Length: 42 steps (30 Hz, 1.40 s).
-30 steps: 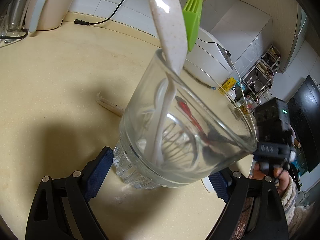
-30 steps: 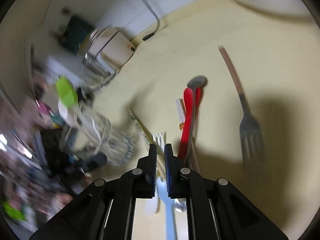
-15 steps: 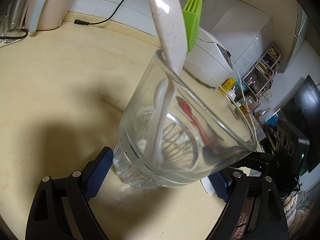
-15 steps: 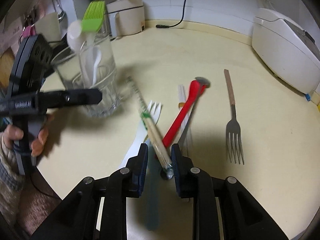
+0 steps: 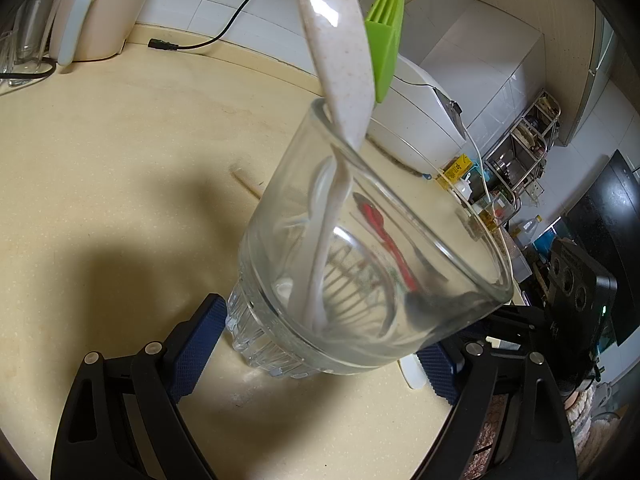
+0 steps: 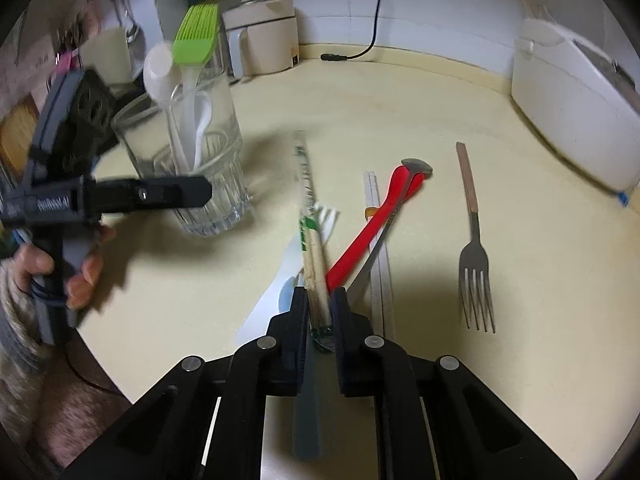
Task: Organize utensils
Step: 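Carry the wrapped chopsticks toward the glass held by the left gripper, then raise the chopsticks over the glass rim and lower them in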
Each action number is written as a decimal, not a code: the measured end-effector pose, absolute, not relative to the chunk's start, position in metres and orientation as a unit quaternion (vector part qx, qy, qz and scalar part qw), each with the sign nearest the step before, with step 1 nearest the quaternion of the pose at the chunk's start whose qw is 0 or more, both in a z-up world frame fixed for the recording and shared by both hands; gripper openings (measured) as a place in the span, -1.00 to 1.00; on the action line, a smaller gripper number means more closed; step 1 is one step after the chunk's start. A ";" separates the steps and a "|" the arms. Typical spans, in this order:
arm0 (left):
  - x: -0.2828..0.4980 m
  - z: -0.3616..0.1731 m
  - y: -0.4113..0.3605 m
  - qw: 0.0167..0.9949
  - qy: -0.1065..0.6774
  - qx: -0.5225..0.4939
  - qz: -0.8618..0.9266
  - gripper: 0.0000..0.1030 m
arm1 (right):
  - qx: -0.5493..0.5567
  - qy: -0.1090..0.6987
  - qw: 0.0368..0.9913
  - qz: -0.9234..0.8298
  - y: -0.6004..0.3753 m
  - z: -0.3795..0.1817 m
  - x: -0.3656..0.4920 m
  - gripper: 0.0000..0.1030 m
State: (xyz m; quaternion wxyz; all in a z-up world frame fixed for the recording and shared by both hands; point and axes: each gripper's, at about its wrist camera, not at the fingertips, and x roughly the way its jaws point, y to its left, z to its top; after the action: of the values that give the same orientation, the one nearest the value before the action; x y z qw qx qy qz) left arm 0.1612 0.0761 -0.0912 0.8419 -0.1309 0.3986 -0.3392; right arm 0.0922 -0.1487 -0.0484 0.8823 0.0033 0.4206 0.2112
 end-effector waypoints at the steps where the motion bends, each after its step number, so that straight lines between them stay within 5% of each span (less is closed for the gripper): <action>1: 0.161 -0.091 0.076 0.842 0.399 -0.131 -0.339 0.77 | 0.032 0.418 0.881 0.218 -0.157 -0.047 0.093 -0.78; 11: 0.161 -0.091 0.076 0.842 0.399 -0.131 -0.339 0.77 | 0.244 0.370 0.852 0.277 -0.214 -0.036 0.096 -0.79; 30: 0.161 -0.091 0.076 0.842 0.398 -0.131 -0.339 0.77 | 0.216 0.282 0.893 0.276 -0.263 0.053 0.073 -0.79; 42: 0.161 -0.091 0.076 0.842 0.398 -0.131 -0.339 0.77 | 0.153 0.305 0.872 0.350 -0.250 0.092 0.020 -0.79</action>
State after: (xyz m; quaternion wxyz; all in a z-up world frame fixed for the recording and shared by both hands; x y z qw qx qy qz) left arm 0.1612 0.0765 -0.0913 0.8421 -0.1313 0.3982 -0.3393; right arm 0.0200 -0.2498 0.0925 0.8721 0.1531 0.3053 0.3505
